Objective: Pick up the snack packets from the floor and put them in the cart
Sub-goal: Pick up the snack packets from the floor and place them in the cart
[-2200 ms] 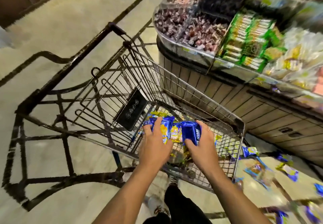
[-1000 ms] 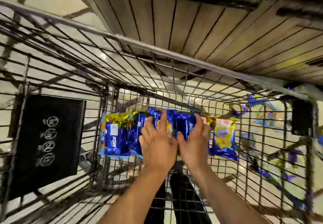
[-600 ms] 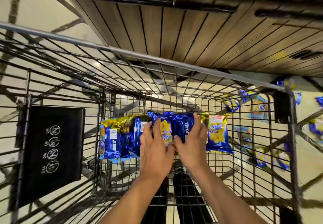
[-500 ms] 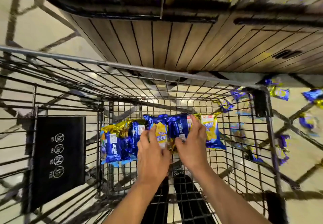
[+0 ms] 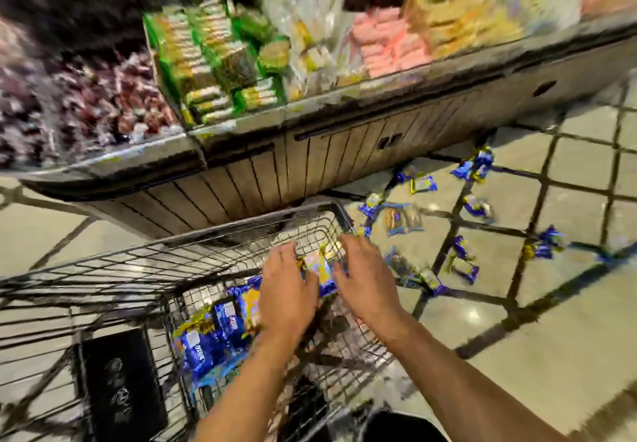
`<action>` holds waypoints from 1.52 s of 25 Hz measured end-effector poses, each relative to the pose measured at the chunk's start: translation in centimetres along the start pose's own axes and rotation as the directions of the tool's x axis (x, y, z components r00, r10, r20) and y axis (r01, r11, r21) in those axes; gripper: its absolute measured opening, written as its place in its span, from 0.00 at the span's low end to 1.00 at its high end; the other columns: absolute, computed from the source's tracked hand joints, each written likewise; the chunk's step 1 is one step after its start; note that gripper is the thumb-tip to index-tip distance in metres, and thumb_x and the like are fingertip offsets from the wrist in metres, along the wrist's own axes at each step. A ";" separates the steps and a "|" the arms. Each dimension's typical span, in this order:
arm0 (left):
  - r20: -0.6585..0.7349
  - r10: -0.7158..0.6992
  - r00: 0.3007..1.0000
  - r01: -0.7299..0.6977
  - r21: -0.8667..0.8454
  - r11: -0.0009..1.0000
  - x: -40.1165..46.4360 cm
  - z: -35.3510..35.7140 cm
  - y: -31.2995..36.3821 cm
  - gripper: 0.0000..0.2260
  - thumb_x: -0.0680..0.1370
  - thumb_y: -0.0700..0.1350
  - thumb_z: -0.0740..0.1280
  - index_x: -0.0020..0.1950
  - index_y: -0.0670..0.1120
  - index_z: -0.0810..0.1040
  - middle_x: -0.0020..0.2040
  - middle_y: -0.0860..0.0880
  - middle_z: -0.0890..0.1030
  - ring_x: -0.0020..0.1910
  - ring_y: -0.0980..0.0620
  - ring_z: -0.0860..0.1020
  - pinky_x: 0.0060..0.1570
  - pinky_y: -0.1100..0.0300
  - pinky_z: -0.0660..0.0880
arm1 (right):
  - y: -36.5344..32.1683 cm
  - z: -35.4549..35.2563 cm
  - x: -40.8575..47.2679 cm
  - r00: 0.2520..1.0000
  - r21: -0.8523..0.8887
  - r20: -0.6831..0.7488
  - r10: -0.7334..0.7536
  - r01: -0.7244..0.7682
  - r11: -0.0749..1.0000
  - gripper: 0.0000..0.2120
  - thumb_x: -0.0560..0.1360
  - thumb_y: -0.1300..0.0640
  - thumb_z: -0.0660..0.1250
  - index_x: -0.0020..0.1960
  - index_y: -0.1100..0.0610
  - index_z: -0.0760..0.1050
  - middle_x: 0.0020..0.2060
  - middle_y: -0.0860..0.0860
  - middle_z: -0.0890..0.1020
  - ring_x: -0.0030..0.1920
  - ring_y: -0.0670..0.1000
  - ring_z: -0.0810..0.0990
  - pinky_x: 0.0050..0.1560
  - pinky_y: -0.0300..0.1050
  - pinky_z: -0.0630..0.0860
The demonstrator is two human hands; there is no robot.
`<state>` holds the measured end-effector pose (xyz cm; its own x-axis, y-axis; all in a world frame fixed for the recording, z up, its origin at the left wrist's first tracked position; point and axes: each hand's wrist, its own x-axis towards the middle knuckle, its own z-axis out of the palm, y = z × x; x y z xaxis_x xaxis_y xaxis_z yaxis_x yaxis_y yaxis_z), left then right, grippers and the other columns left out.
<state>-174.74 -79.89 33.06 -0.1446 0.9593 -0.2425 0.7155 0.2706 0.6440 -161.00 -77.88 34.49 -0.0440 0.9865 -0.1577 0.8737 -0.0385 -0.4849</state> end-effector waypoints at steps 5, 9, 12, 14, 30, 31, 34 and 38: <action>0.008 0.229 0.973 -0.228 0.139 0.964 -0.5 -0.7 10.0 0.28 0.75 0.44 0.66 0.74 0.45 0.64 0.67 0.42 0.72 0.65 0.40 0.71 0.64 0.46 0.70 | 3.2 -9.0 -1.9 0.984 0.033 -0.176 0.036 -0.031 0.999 0.21 0.74 0.56 0.65 0.67 0.53 0.71 0.60 0.53 0.74 0.61 0.55 0.72 0.57 0.51 0.71; 0.029 0.359 0.933 -0.353 0.268 0.896 -3.3 1.0 16.9 0.26 0.76 0.44 0.64 0.74 0.45 0.66 0.67 0.43 0.72 0.64 0.41 0.70 0.61 0.48 0.69 | 7.8 -15.2 -4.5 0.958 0.026 -0.284 0.040 -0.034 0.999 0.19 0.74 0.56 0.64 0.65 0.52 0.72 0.58 0.52 0.74 0.59 0.55 0.72 0.51 0.50 0.72; 0.058 0.415 0.908 -0.406 0.364 0.838 -6.0 4.0 20.9 0.24 0.76 0.44 0.63 0.72 0.46 0.68 0.66 0.44 0.73 0.63 0.41 0.71 0.60 0.48 0.70 | 12.3 -19.0 -7.5 0.952 0.021 -0.296 0.075 -0.072 0.997 0.17 0.76 0.55 0.63 0.64 0.52 0.73 0.58 0.51 0.75 0.61 0.54 0.72 0.52 0.51 0.73; 0.079 0.452 0.888 -0.446 0.381 0.810 -8.2 6.7 23.6 0.23 0.76 0.45 0.64 0.72 0.46 0.69 0.65 0.44 0.74 0.63 0.41 0.71 0.60 0.47 0.71 | 16.1 -21.2 -10.0 0.942 -0.002 -0.324 0.084 -0.090 0.996 0.16 0.76 0.54 0.62 0.63 0.51 0.74 0.58 0.50 0.76 0.61 0.54 0.72 0.54 0.51 0.73; 0.347 0.670 0.656 -0.754 0.318 0.574 -19.4 28.7 45.3 0.22 0.77 0.49 0.64 0.71 0.48 0.68 0.66 0.46 0.73 0.64 0.44 0.71 0.58 0.48 0.73 | 42.9 -34.4 -24.2 0.816 -0.045 -0.458 0.351 -0.416 0.908 0.18 0.77 0.52 0.61 0.66 0.53 0.73 0.59 0.52 0.77 0.60 0.54 0.74 0.57 0.52 0.74; 0.362 0.676 0.642 -0.767 0.310 0.562 -19.3 30.1 46.5 0.22 0.77 0.49 0.65 0.70 0.48 0.68 0.65 0.45 0.73 0.63 0.44 0.71 0.58 0.48 0.73 | 44.4 -35.1 -24.2 0.802 -0.042 -0.468 0.371 -0.440 0.897 0.18 0.77 0.52 0.61 0.66 0.52 0.73 0.59 0.52 0.77 0.60 0.54 0.73 0.56 0.51 0.75; 0.396 0.689 0.606 -0.795 0.301 0.527 -18.4 34.3 50.0 0.20 0.77 0.48 0.65 0.67 0.46 0.70 0.62 0.43 0.75 0.60 0.42 0.72 0.55 0.48 0.73 | 48.7 -37.1 -23.4 0.775 -0.035 -0.473 0.419 -0.492 0.870 0.16 0.77 0.52 0.62 0.64 0.52 0.73 0.58 0.51 0.77 0.59 0.54 0.73 0.53 0.51 0.74; 0.431 0.700 0.569 -0.821 0.260 0.508 -15.5 40.9 55.2 0.22 0.75 0.47 0.66 0.68 0.45 0.71 0.62 0.42 0.75 0.61 0.40 0.71 0.58 0.48 0.70 | 55.5 -40.1 -20.4 0.774 -0.041 -0.423 0.471 -0.536 0.843 0.16 0.76 0.53 0.62 0.62 0.53 0.74 0.57 0.52 0.76 0.60 0.56 0.73 0.53 0.52 0.74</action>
<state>-105.02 -83.10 42.65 0.7133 0.7008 0.0001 0.6597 -0.6715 0.3375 -92.16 -93.75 45.26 0.5825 0.8127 0.0135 0.7803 -0.5545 -0.2892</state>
